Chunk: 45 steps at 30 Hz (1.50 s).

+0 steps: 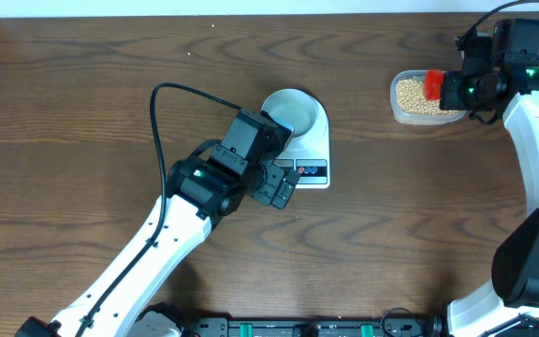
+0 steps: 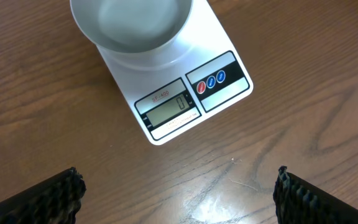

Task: Scoop item into bowl and weigh 50g on scale
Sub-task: 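Dip the red scoop into the chickpea tub with the right gripper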

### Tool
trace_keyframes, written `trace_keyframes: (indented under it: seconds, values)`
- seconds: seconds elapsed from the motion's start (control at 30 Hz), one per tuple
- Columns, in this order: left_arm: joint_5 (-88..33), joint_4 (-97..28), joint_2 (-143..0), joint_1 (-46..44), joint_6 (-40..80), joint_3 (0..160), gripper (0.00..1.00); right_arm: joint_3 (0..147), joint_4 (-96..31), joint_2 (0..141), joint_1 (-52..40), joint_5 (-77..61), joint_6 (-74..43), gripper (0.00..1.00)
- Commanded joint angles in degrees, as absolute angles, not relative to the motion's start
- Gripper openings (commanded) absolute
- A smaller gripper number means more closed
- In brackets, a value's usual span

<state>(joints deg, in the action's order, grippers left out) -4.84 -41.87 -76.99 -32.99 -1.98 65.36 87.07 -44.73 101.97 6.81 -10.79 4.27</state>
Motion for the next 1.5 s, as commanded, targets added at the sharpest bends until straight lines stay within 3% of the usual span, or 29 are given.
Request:
trace_keyframes:
  seconds: [0.0,0.5,0.67,1.47]
  values:
    - [-5.4,-42.0,-77.1,-32.6,-2.8,65.2,0.99,88.0,-44.8,102.3,7.4,-8.4,5.5,0.01]
    - [-5.4,-42.0,-77.1,-32.6,-2.8,65.2,0.99,87.7,-47.4,102.3,12.8,-8.4,9.3,0.01]
    - [-5.4,-42.0,-77.1,-32.6,-2.8,65.2,0.99,86.7,-46.0,102.4,13.0,-9.0,5.3,0.01]
    - [-5.4,-42.0,-77.1,-32.6,-2.8,65.2,0.99,85.5,-43.0,111.5,14.7,-35.0,1.1,0.01]
